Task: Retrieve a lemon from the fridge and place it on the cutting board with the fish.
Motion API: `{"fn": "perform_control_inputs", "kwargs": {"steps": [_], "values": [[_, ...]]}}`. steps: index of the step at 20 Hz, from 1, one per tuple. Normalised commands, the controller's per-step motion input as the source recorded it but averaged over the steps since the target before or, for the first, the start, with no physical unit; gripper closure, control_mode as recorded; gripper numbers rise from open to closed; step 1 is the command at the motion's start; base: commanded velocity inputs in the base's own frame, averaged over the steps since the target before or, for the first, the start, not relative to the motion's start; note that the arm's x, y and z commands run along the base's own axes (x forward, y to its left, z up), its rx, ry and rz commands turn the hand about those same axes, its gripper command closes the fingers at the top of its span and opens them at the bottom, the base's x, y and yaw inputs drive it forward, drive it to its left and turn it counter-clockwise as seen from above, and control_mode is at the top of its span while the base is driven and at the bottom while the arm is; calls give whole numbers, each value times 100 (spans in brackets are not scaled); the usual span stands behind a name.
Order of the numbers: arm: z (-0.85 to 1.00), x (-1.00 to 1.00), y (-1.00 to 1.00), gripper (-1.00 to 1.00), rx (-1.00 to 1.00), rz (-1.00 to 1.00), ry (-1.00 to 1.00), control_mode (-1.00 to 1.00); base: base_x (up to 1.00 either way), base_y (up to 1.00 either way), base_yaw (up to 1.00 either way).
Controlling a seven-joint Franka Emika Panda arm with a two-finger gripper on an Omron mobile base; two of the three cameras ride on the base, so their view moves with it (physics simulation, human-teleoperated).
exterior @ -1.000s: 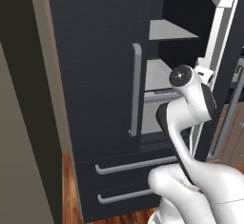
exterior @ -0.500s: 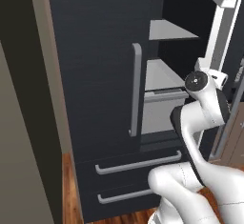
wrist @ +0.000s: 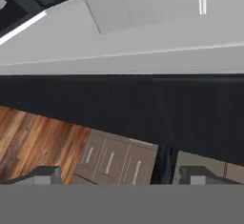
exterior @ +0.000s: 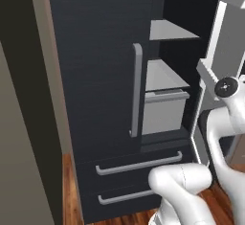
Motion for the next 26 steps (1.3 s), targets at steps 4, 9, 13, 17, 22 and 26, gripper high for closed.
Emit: {"fn": "perform_control_inputs", "kwargs": {"steps": [4,9,13,17,22,26], "values": [[3,-52,-14,-100,-1,-5,0,-100,0,0,0],[14,-91,68,-100,-6,-2,-2,-100,0,0,0],[37,-28,99,-100,-12,-1,0,-100,0,0,0],[17,56,50,-100,-8,2,2,-100,0,0,0],[0,59,37,-100,-1,0,0,-100,0,0,0],[-4,81,79,-100,9,-2,-1,-100,0,0,0]]}}
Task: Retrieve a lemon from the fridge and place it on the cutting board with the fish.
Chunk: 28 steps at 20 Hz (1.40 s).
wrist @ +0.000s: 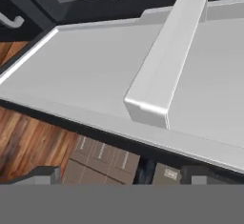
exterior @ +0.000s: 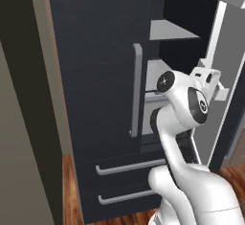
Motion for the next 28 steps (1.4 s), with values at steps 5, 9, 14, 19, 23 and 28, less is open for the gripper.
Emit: {"fn": "perform_control_inputs", "kwargs": {"steps": [5,9,14,19,23,28], "values": [[-3,82,100,-100,21,-20,-23,-100,0,0,0],[-28,80,100,-100,42,-21,-21,-100,0,0,0],[-47,57,59,-100,73,-19,-18,-100,0,0,0],[-10,0,9,-100,68,-5,-35,-100,0,0,0],[1,-15,0,-100,30,0,-56,-100,0,0,0],[19,1,9,-100,-7,8,-30,-100,0,0,0]]}}
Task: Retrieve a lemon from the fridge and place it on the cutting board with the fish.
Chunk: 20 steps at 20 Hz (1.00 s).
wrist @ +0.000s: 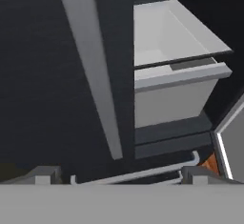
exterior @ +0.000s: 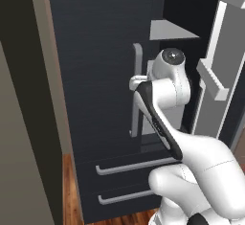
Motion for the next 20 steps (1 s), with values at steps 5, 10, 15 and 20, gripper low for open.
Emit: {"fn": "perform_control_inputs", "kwargs": {"steps": [5,10,15,20], "values": [[51,21,19,-100,-24,17,0,-100,0,0,0],[5,9,1,-100,-3,3,-1,-100,0,0,0],[-15,22,0,-100,0,0,-14,-100,0,0,0],[-6,40,0,-100,3,0,-10,-100,0,0,0]]}}
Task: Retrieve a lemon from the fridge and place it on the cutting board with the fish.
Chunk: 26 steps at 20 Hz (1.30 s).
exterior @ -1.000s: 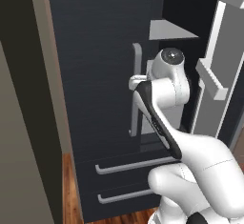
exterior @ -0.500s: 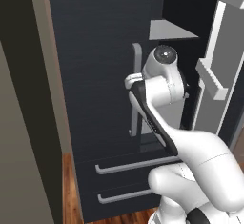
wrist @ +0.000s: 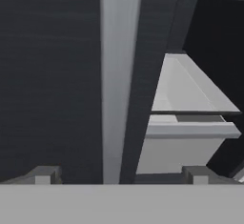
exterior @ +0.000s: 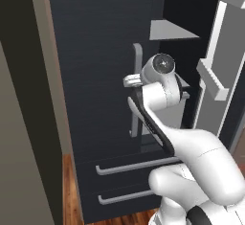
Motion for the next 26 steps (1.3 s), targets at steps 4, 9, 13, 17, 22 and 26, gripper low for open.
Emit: {"fn": "perform_control_inputs", "kwargs": {"steps": [4,9,13,17,22,26], "values": [[0,50,0,-100,5,0,-1,-100,0,0,0],[0,52,7,-100,1,0,0,-100,0,0,0],[0,43,17,-100,0,0,-4,-100,0,0,0],[-5,36,4,-100,0,0,-10,-100,0,0,0],[-4,32,-1,-100,-2,0,-3,-100,0,0,0],[-4,37,-14,-100,-5,0,0,-100,0,0,0]]}}
